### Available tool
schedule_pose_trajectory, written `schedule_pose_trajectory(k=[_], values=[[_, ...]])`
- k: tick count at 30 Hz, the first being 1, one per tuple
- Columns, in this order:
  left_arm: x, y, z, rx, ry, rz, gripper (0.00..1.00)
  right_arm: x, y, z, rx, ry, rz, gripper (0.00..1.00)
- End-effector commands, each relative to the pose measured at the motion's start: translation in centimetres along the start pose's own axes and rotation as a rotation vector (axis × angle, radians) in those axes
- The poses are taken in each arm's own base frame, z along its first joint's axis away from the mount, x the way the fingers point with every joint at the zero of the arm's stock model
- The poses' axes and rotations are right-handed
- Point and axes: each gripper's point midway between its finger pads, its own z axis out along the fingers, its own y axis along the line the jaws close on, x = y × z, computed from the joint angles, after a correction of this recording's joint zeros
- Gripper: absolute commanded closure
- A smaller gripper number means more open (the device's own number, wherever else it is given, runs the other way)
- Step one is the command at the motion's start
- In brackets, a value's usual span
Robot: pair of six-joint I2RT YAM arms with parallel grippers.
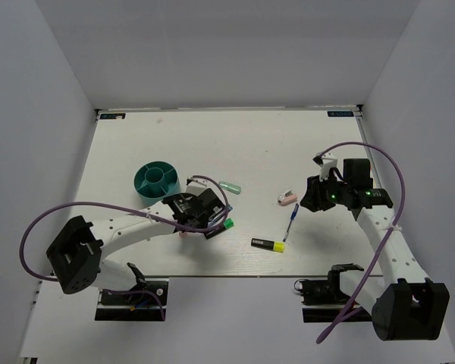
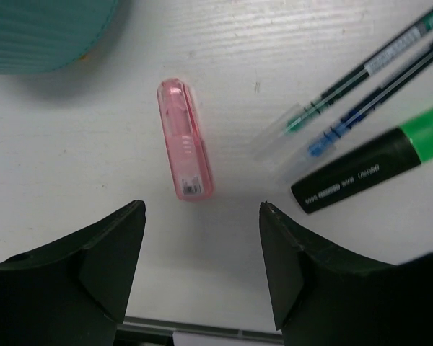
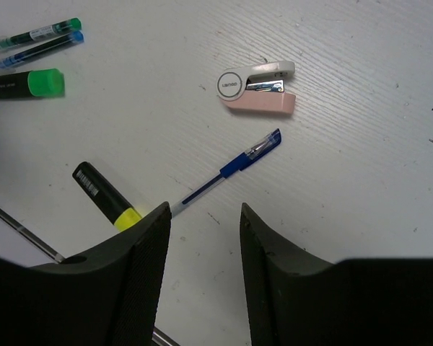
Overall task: Sort the stationery into containers
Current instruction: Pick up the stationery from the center of the board.
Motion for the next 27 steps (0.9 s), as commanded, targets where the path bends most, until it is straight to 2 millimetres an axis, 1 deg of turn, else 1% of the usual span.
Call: schedule_pose_trajectory(k=[1,2,3,4,5,6,8,9,11,12,14,15,16,17,19,20,21,23,25,27], values=[[-2.4,0.0,0.8,-0.031,-0.095,-0.111,0.25,-0.7,0.0,-0.6,0.016,-0.027,-0.018,0.53],[-2.0,0.2,1.4,-0.039,-0.089,-0.128,0.27,-0.6,-0.1,-0.6,0.017,-0.026,-0.017,0.52],[-1.7,0.5,1.6,-0.046,-0.081,-0.127,0.27,-0.8,0.0,-0.7,0.016,-0.031,-0.021,0.52],[-2.3,0.0,1.9,-0.024,-0.102,-0.184,0.28,-0.6,0.0,-0.6,0.016,-0.025,-0.019,0.52],[-2.3,0.1,2.2,-0.024,-0.104,-0.207,0.29,-0.6,0.0,-0.7,0.018,-0.027,-0.017,0.5],[-1.8,0.4,2.8,-0.022,-0.108,-0.226,0.29,-0.6,-0.1,-0.7,0.024,-0.027,-0.016,0.5],[-1.9,0.2,3.3,-0.009,-0.12,-0.262,0.34,-0.6,-0.2,-0.7,0.028,-0.027,-0.014,0.5],[-1.4,0.7,3.8,-0.025,-0.111,-0.27,0.34,-0.5,-0.3,-0.7,0.032,-0.027,-0.016,0.5],[-1.5,0.8,4.2,-0.033,-0.119,-0.285,0.35,-0.4,-0.3,-0.7,0.03,-0.024,-0.014,0.5],[-1.0,1.2,4.6,-0.045,-0.11,-0.284,0.37,-0.5,-0.3,-0.6,0.031,-0.025,-0.016,0.5],[-1.2,1.1,4.9,-0.039,-0.122,-0.299,0.38,-0.4,-0.4,-0.6,0.033,-0.021,-0.014,0.5],[-0.6,1.4,5.3,-0.047,-0.109,-0.298,0.38,-0.3,-0.4,-0.6,0.032,-0.019,-0.013,0.5],[-0.6,1.4,5.6,-0.049,-0.11,-0.304,0.38,-0.4,-0.4,-0.5,0.032,-0.019,-0.013,0.5],[-0.1,1.6,5.9,-0.055,-0.099,-0.3,0.38,-0.4,-0.4,-0.5,0.032,-0.019,-0.012,0.49],[0.1,1.4,6.4,-0.052,-0.097,-0.302,0.38,-0.4,-0.4,-0.5,0.033,-0.02,-0.011,0.49],[0.8,1.7,6.7,-0.063,-0.089,-0.294,0.38,-0.3,-0.3,-0.5,0.032,-0.018,-0.015,0.49],[0.8,1.6,6.9,-0.058,-0.095,-0.302,0.38,-0.3,-0.4,-0.6,0.033,-0.018,-0.011,0.49],[2.3,2.1,7.7,-0.073,-0.08,-0.298,0.4,-0.3,-0.3,-0.5,0.031,-0.016,-0.011,0.49],[2.3,2.0,7.9,-0.066,-0.089,-0.31,0.43,-0.2,-0.4,-0.5,0.035,-0.014,-0.012,0.49],[2.9,2.2,8.2,-0.069,-0.084,-0.301,0.48,-0.2,-0.5,-0.4,0.036,-0.011,-0.009,0.49]])
